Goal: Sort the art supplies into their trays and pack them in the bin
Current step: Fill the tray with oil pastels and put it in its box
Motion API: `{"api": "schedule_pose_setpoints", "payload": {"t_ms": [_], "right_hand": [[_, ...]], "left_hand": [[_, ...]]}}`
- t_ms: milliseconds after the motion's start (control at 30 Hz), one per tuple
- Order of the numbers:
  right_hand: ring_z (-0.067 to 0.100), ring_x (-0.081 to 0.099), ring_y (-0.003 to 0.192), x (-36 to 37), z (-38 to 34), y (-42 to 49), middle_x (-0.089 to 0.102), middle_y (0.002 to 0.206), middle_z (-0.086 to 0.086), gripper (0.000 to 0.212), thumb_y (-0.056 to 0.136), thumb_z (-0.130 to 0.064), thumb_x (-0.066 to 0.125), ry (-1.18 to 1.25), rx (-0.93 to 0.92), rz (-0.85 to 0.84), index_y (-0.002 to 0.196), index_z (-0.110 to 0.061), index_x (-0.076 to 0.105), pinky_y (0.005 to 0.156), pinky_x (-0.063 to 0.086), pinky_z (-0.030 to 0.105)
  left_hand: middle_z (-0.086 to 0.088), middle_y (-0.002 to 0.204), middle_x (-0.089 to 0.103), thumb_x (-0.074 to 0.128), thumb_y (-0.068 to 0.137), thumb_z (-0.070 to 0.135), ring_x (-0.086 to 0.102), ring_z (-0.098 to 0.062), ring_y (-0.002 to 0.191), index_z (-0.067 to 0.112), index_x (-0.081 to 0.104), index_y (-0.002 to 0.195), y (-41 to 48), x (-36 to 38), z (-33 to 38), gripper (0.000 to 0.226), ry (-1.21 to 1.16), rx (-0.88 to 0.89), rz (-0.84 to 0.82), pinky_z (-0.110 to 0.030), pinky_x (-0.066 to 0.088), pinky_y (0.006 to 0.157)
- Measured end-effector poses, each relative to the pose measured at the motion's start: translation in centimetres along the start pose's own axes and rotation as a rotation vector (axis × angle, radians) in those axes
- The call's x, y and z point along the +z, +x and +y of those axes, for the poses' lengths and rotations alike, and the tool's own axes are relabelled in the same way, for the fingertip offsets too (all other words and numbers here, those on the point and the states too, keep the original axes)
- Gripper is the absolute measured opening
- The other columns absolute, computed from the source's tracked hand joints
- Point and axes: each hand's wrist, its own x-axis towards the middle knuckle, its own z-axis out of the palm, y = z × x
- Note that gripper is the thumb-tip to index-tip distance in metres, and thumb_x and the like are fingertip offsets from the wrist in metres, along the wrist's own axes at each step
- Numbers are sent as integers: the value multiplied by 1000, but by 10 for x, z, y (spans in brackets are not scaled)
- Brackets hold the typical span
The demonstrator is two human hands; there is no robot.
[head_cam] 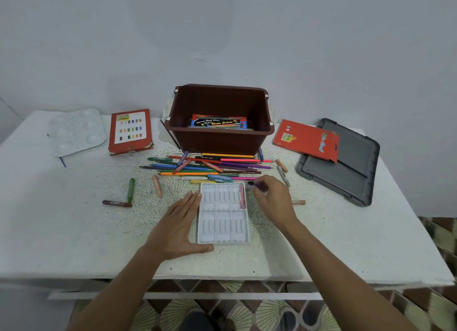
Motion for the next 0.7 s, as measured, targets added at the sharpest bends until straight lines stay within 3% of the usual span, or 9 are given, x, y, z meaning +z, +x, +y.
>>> {"api": "schedule_pose_setpoints", "payload": {"t_ms": [133,233,400,467,533,567,667,700], "right_hand": [[0,58,75,-4,-12,0,63,79,-15,2,91,-16,66,176,33,6,93,-16,67,71,49,23],[-5,58,65,-7,-19,2,65,69,-18,7,93,-10,63,184,-1,-104,88,-16,64,60,43,13],[2,68,68,-9,-23,9,74,73,-7,7,91,-9,62,80,-36,-304,88,-14,63,72,56,34],[-3,65,64,-10,-25,11,71,68,-7,7,91,-8,61,21,-56,-335,91,-14,63,67,54,26],[-11,59,57,-10,-27,13,65,65,-13,11,93,-7,59,-57,-74,-375,102,-14,61,54,41,9],[-12,57,53,-9,-28,14,61,65,-15,15,94,-8,58,-102,-84,-391,107,-15,60,49,37,8],[-4,54,53,-1,-28,15,57,67,-15,19,95,-12,57,-215,-129,-379,114,-17,54,46,36,13],[-2,57,56,2,-27,15,60,69,-13,20,95,-13,57,-210,-132,-372,114,-18,52,50,43,19]], "left_hand": [[5,162,-19,38,67,98,-22,-5,147,16,-15,155,0,-1,0,131,-10,2,9,-31,-10,121],[6,161,-20,36,67,98,-23,-5,147,16,-16,155,0,-1,0,131,-6,5,12,-31,-10,121],[5,162,-19,38,67,98,-22,-6,147,16,-15,155,0,0,0,131,-21,9,17,-30,-11,120],[5,161,-19,38,68,97,-22,-6,147,16,-15,155,-1,0,0,130,-14,13,23,-29,-12,120],[5,162,-17,39,68,97,-20,-6,148,16,-13,155,-1,0,0,130,-18,12,33,-28,-14,119],[5,162,-16,40,68,97,-19,-7,148,16,-12,155,-1,0,1,130,-22,12,34,-27,-14,119],[5,163,-14,40,68,97,-17,-7,149,16,-10,156,-1,1,0,130,-20,7,35,-27,-14,119],[4,163,-13,40,68,97,-17,-8,149,16,-10,156,-1,1,0,130,-14,7,37,-28,-13,119]]}}
